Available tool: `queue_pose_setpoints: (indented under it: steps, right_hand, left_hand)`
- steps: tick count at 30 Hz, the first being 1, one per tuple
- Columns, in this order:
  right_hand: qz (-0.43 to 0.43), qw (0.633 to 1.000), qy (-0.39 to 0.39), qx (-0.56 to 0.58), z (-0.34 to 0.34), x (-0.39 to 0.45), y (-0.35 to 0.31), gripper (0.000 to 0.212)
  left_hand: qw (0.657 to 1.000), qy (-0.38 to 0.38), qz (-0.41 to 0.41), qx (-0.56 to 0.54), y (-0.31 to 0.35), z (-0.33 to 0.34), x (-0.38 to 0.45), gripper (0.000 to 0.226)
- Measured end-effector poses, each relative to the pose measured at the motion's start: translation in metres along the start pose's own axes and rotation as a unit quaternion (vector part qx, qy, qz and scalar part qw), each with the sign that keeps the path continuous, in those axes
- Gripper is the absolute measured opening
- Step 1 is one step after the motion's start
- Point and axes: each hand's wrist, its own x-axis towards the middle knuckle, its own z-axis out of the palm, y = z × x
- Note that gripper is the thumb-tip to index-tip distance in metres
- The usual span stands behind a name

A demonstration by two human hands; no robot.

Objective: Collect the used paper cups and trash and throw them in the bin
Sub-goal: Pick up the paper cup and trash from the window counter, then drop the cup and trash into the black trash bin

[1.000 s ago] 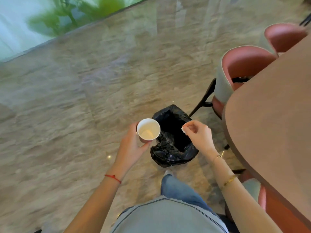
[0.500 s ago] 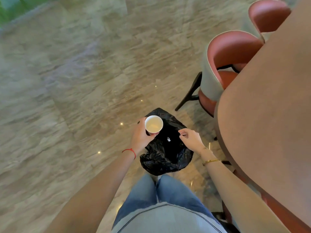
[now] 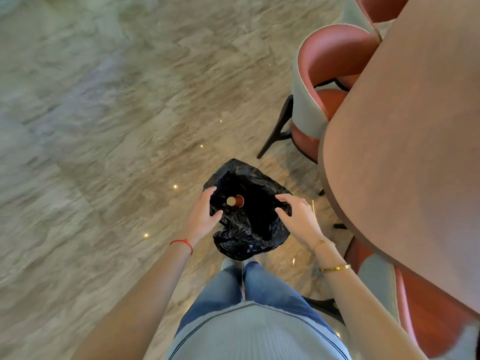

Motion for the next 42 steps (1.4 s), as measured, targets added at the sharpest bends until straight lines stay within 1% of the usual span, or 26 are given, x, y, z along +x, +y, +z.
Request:
queue_pose_setpoints:
  steps: [4, 8, 13, 16, 20, 23, 26, 29, 34, 38, 42]
  right_hand:
    - [-0.031, 0.999, 0.015, -0.021, -0.008, -0.015, -0.009, 0.039]
    - [-0.058, 0.997, 0.035, -0.036, -0.019, -0.030, -0.010, 0.040]
    - [-0.075, 0.994, 0.067, -0.050, -0.036, -0.053, -0.006, 0.040]
    - [-0.068, 0.993, 0.090, -0.044, -0.044, -0.073, -0.005, 0.039]
    - [-0.050, 0.988, 0.139, -0.049, -0.045, -0.108, -0.007, 0.039]
    - [-0.024, 0.984, 0.168, -0.051, -0.035, -0.141, -0.011, 0.040]
    - [0.021, 0.979, 0.203, -0.019, -0.017, -0.181, -0.015, 0.040]
    - [0.058, 0.967, 0.249, -0.007, 0.003, -0.228, -0.016, 0.041]
    - [0.133, 0.940, 0.312, 0.021, 0.031, -0.306, -0.011, 0.043]
    - [0.198, 0.909, 0.365, 0.027, 0.047, -0.361, -0.004, 0.044]
    - [0.257, 0.868, 0.423, 0.036, 0.057, -0.415, 0.007, 0.044]
  left_hand:
    - [0.999, 0.025, 0.024, 0.030, 0.011, -0.016, -0.030, 0.051]
    - [0.996, 0.064, 0.046, 0.045, 0.019, -0.026, -0.055, 0.046]
    - [0.989, 0.096, 0.092, 0.068, 0.027, -0.027, -0.075, 0.041]
    - [0.985, 0.098, 0.123, 0.075, 0.036, -0.027, -0.083, 0.041]
    - [0.980, 0.082, 0.151, 0.103, 0.047, -0.027, -0.097, 0.039]
    - [0.973, 0.060, 0.193, 0.110, 0.053, -0.032, -0.110, 0.038]
    - [0.965, 0.031, 0.237, 0.111, 0.056, -0.035, -0.124, 0.039]
    - [0.951, 0.007, 0.287, 0.116, 0.059, -0.037, -0.138, 0.039]
    - [0.925, -0.058, 0.358, 0.111, 0.071, -0.024, -0.165, 0.040]
    - [0.889, -0.122, 0.426, 0.114, 0.095, -0.001, -0.185, 0.039]
    - [0.846, -0.182, 0.484, 0.132, 0.127, 0.031, -0.210, 0.037]
